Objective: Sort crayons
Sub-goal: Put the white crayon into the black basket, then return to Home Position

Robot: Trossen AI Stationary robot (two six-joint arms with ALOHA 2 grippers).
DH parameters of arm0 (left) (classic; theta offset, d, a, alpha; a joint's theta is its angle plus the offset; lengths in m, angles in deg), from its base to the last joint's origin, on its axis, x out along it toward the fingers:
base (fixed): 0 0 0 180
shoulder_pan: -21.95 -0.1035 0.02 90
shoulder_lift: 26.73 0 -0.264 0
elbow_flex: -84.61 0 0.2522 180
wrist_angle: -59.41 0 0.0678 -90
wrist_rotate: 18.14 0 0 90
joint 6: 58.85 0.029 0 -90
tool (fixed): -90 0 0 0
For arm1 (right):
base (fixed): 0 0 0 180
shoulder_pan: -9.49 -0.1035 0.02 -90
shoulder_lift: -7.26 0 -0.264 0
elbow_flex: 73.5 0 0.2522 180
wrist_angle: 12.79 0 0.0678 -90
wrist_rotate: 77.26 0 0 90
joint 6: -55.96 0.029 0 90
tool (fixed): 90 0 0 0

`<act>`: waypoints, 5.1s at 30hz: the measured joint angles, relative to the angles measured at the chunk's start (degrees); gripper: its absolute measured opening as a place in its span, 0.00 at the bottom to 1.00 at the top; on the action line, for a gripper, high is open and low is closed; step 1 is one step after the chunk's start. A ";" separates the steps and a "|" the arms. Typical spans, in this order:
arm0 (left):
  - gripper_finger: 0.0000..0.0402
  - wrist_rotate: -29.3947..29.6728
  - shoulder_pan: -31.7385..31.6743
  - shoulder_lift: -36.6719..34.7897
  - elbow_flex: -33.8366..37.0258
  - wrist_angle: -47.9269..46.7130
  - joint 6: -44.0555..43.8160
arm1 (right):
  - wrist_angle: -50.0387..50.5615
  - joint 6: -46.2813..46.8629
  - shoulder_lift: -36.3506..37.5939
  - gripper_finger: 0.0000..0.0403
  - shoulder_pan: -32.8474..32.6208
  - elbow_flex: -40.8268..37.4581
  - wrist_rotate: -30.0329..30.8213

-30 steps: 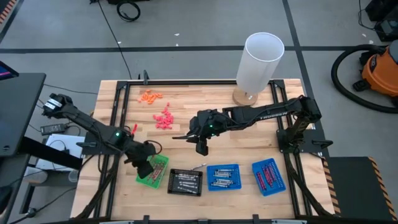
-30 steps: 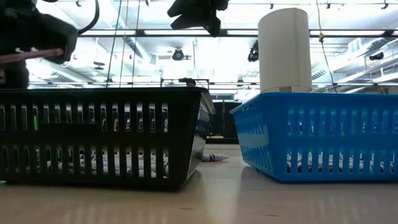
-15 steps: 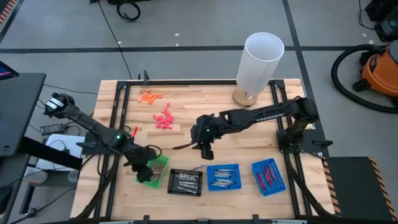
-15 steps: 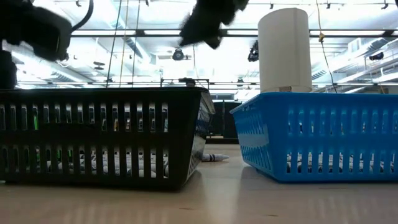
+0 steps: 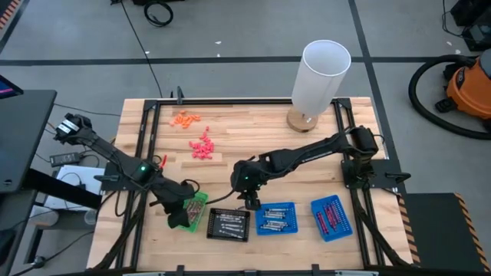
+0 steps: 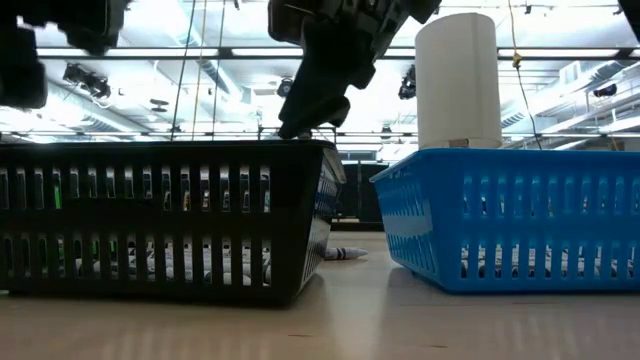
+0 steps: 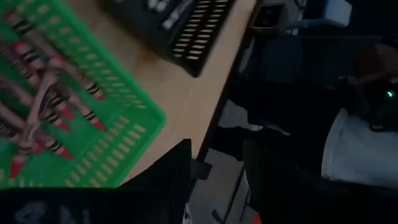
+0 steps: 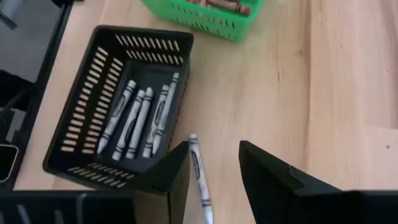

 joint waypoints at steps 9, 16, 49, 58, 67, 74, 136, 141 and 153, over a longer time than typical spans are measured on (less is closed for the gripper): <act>0.39 0.86 0.53 -0.93 -1.27 -2.74 3.14 | 6.62 -0.35 -5.08 0.36 -0.86 8.34 0.57; 0.39 1.58 0.55 -2.48 -1.22 -6.96 3.53 | 17.91 -1.54 -12.74 0.36 -1.04 18.55 2.98; 0.39 6.23 4.29 -7.36 -1.19 -17.73 6.56 | 18.97 -3.48 -19.50 0.52 -4.99 17.39 6.39; 0.39 6.43 4.29 -7.36 -1.19 -17.56 5.91 | 17.00 -7.03 -19.26 0.48 -5.68 15.07 11.67; 0.39 6.43 4.29 -7.33 -1.19 -17.56 4.73 | 15.91 -7.51 -19.28 0.29 -5.10 14.97 11.56; 0.39 6.41 4.29 -7.33 -1.19 -17.55 4.73 | 16.09 -7.70 -19.32 0.10 -5.06 15.21 11.45; 0.39 21.69 4.00 -8.51 -1.17 -23.97 21.67 | 16.47 21.43 -18.51 0.38 -5.84 25.38 -5.72; 0.39 31.77 3.96 -15.04 -1.17 -23.67 23.18 | 18.69 18.35 -14.93 0.37 -5.78 25.40 3.37; 0.39 41.42 -2.68 -35.20 -0.18 -27.18 23.87 | 12.50 15.94 -5.38 0.33 -2.13 11.44 5.59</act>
